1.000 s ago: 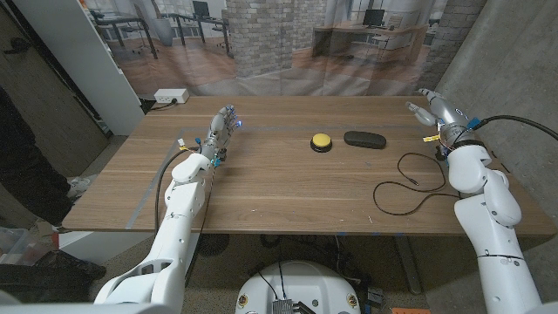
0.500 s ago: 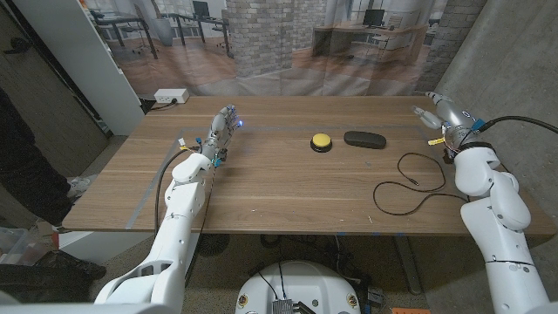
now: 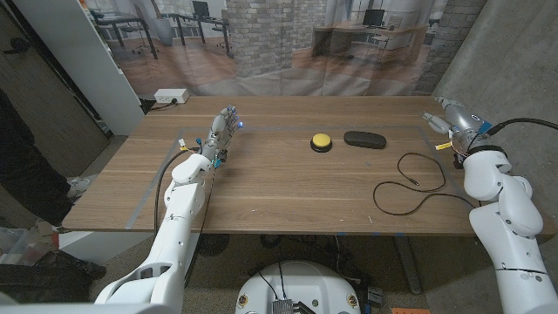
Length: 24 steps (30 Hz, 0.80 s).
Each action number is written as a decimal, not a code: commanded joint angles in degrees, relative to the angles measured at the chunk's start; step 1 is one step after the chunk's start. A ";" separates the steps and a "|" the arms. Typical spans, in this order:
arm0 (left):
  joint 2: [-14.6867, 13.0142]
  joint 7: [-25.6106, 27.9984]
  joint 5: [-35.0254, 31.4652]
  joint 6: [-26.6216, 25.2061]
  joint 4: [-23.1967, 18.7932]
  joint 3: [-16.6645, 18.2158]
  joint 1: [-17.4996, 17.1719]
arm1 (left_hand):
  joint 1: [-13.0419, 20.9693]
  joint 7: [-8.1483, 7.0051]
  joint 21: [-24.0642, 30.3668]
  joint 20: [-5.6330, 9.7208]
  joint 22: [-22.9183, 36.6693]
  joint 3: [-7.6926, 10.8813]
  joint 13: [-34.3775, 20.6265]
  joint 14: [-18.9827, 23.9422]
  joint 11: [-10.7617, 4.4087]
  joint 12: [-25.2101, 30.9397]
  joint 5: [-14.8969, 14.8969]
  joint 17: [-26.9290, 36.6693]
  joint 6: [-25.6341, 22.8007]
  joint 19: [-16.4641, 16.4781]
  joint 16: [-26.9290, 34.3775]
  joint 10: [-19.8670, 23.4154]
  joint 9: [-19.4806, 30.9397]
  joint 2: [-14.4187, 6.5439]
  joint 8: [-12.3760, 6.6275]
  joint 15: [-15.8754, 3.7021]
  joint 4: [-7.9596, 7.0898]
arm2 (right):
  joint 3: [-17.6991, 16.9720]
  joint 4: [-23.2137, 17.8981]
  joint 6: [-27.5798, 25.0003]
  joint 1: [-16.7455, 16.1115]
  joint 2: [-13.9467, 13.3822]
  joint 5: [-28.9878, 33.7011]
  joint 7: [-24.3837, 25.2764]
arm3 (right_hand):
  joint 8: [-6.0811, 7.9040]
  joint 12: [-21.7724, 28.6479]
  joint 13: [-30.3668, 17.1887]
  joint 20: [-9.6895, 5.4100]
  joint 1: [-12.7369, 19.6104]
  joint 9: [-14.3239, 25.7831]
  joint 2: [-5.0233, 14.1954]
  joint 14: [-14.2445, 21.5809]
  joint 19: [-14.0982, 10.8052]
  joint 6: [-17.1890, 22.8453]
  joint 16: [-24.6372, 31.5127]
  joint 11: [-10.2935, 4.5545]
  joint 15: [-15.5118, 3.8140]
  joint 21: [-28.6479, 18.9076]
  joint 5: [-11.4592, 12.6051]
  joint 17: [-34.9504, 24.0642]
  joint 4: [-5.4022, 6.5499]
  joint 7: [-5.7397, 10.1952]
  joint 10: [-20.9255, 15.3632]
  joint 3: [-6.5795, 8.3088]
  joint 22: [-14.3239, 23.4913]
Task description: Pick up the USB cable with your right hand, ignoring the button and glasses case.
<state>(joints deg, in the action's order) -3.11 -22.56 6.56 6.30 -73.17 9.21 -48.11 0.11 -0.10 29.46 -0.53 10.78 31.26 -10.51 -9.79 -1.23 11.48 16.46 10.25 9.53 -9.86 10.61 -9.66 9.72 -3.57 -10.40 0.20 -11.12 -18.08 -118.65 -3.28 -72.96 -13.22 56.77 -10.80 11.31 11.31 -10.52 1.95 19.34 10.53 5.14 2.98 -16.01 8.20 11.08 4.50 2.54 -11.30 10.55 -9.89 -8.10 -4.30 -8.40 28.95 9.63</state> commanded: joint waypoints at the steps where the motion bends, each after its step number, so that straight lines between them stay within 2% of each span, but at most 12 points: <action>1: -0.20 -0.47 0.00 -0.36 0.40 -0.18 0.33 | 0.08 0.08 -0.16 -0.35 0.31 -0.20 -0.12 -6.99 0.03 0.20 0.16 0.24 4.57 -2.84 0.31 -3.92 0.31 -7.14 -0.04 0.34 -0.09 | 0.34 -1.88 -3.12 -1.31 -0.20 3.95 -1.89 | 0.10 0.13 -0.33 -0.05 0.79 0.22 0.24 0.68 -0.52 0.62 -0.14 -0.16 -0.03 0.18 -0.07 -0.16 -0.41 0.11 -0.45 0.23 0.10; 24: -0.55 -0.87 0.08 0.54 3.99 -0.03 2.53 | 0.07 0.12 -0.21 -0.54 0.31 -0.27 -0.12 -6.95 -0.01 0.15 0.20 0.24 4.58 -2.81 0.31 -4.03 0.31 -7.11 -0.04 0.43 -0.09 | 2.69 -2.28 -10.23 -0.32 -1.52 10.68 -7.84 | 0.06 0.12 -0.34 -0.26 1.92 0.25 0.72 1.52 -0.97 0.72 0.03 -0.51 -0.29 0.10 -0.07 -0.16 -0.89 0.38 -0.75 0.48 0.09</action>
<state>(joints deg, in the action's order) -3.54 -23.40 6.61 6.28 -70.45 9.09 -46.37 0.11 -0.10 29.46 -0.53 10.78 31.28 -10.51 -9.79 -1.23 11.48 16.46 10.25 9.53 -9.86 10.61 -9.66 9.72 -3.57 -10.37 0.20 -11.13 -16.35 -120.92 -10.38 -73.92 -14.03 64.75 -15.86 11.31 11.31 -10.52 1.57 20.45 10.53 5.78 3.84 -16.40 8.51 11.07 4.19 2.10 -11.30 10.55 -9.89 -8.61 -3.99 -8.71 29.18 9.63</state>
